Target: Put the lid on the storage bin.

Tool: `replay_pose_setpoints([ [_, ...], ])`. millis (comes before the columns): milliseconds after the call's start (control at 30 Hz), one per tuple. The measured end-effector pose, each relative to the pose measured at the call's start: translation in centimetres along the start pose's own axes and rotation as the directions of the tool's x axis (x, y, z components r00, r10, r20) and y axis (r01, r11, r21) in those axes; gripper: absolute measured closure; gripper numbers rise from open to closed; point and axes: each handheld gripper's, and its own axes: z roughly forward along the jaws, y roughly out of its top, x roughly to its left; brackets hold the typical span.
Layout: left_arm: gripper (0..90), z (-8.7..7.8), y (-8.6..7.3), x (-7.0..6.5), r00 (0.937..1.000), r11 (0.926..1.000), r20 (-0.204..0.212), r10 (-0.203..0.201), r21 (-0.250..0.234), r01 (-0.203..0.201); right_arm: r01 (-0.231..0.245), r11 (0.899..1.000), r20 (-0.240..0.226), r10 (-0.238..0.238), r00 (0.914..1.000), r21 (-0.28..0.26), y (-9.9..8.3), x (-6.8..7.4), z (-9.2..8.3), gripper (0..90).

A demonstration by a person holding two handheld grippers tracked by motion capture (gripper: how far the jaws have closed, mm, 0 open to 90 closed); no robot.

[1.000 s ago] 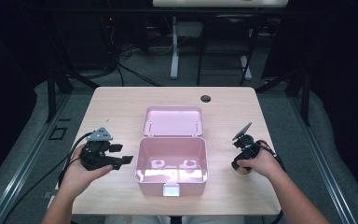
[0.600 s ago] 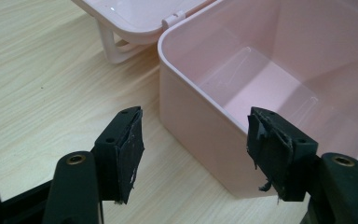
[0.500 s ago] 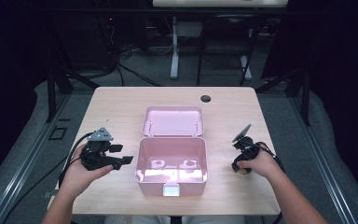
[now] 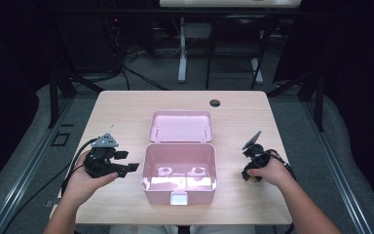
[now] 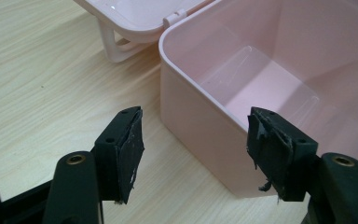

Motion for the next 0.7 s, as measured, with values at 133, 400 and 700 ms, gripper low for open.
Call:
replay_pose_setpoints([
  [133,35.9,0.06,-0.02,-0.02,1.0000,1.0000,-0.001,0.000,0.003,0.000,0.000,1.000,-0.004,0.000,1.0000,0.000,-0.01,-0.03,-0.02,18.9],
  [400,35.9,0.07,-0.01,-0.04,1.0000,1.0000,-0.001,-0.001,0.003,0.001,0.007,1.000,-0.003,-0.007,1.0000,0.005,0.03,-0.02,-0.02,19.4],
  [700,35.9,0.10,-0.01,-0.03,1.0000,1.0000,0.002,0.001,0.005,-0.001,0.011,1.000,-0.006,-0.011,0.9999,0.021,0.12,0.08,-0.02,19.7],
])
